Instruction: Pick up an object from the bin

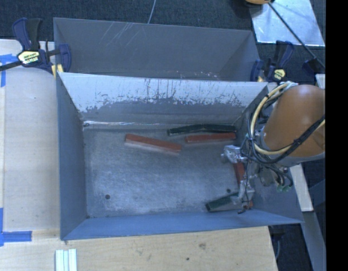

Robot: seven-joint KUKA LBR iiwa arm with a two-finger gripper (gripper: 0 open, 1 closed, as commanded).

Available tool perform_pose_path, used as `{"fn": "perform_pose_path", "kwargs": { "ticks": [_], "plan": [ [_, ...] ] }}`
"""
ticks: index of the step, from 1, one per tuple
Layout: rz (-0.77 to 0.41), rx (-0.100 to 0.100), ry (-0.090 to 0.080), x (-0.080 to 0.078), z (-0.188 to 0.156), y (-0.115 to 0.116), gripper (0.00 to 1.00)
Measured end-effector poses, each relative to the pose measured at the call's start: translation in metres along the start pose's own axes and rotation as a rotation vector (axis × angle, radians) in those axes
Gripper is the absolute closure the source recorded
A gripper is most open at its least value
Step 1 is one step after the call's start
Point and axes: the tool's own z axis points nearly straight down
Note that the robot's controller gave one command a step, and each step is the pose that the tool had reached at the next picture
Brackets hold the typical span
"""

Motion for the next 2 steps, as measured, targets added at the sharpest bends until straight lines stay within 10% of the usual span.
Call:
{"fn": "perform_pose_path", "kwargs": {
  "ticks": [1,2],
  "plan": [
    [0.12,-0.001,0.004,-0.003,0.05,0.002,0.0],
    [-0.147,-0.002,0.007,-0.004,0.071,0.02,1.0]
  ]
}}
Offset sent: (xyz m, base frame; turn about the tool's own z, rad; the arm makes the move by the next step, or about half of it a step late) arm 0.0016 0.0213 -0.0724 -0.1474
